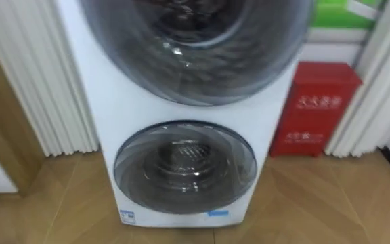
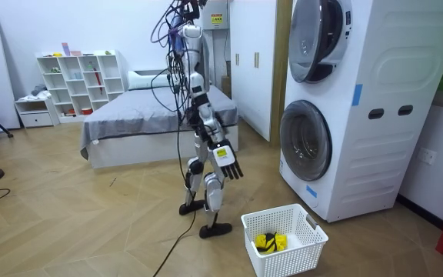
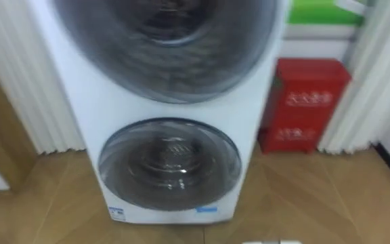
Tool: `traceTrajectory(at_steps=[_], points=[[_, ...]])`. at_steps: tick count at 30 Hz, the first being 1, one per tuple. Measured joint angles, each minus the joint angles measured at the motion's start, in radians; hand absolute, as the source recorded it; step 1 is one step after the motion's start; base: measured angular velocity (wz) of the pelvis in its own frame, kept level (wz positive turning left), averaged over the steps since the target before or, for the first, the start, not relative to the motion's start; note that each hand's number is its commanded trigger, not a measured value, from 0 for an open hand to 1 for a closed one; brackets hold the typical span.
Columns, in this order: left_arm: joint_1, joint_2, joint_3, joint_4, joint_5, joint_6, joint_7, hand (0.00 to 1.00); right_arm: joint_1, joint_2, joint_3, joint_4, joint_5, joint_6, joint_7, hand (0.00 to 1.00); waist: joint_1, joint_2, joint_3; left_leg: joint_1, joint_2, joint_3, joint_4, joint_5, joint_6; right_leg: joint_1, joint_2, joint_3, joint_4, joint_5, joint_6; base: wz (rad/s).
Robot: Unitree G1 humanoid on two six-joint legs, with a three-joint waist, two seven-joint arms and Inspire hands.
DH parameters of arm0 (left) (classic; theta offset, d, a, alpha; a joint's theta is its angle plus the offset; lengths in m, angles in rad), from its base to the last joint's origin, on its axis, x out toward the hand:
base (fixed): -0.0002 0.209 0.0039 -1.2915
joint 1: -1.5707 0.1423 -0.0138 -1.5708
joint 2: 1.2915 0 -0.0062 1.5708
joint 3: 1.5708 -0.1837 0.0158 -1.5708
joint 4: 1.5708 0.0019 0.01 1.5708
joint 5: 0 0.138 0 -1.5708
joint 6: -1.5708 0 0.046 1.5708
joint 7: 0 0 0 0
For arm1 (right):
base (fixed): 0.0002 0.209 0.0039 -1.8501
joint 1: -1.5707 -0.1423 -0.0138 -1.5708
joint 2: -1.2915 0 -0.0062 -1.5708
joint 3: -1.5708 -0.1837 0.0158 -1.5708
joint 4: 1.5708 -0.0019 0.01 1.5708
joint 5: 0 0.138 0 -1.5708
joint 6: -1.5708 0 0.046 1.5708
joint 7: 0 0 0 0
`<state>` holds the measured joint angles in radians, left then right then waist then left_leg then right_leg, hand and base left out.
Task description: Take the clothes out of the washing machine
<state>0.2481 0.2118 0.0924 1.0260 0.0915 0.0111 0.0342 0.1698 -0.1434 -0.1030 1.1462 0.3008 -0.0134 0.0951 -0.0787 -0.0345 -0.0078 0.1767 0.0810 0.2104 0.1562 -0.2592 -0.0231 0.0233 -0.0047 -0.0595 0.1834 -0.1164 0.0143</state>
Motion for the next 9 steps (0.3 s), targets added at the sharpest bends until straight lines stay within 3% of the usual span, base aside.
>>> traceTrajectory(at_steps=[3,9], points=[[0.046,-0.009,0.03,0.097,0.049,-0.019,0.081,0.0,0.007,0.0,0.003,0.015,-0.014,-0.012,0.031,0.0,0.026,0.015,0.0041,0.017,0.001,0.003,-0.012,-0.001,-0.001,0.019,0.003,0.001,0.0,0.0,0.0,0.01],[0.061,-0.049,0.03,0.18,0.129,0.001,0.119,0.0,0.008,-0.005,0.003,0.056,0.009,-0.033,0.039,0.0,0.04,0.029,0.0111,0.018,0.005,0.003,-0.012,-0.004,-0.005,0.024,0.007,0.0,-0.005,-0.001,-0.002,-0.01]])
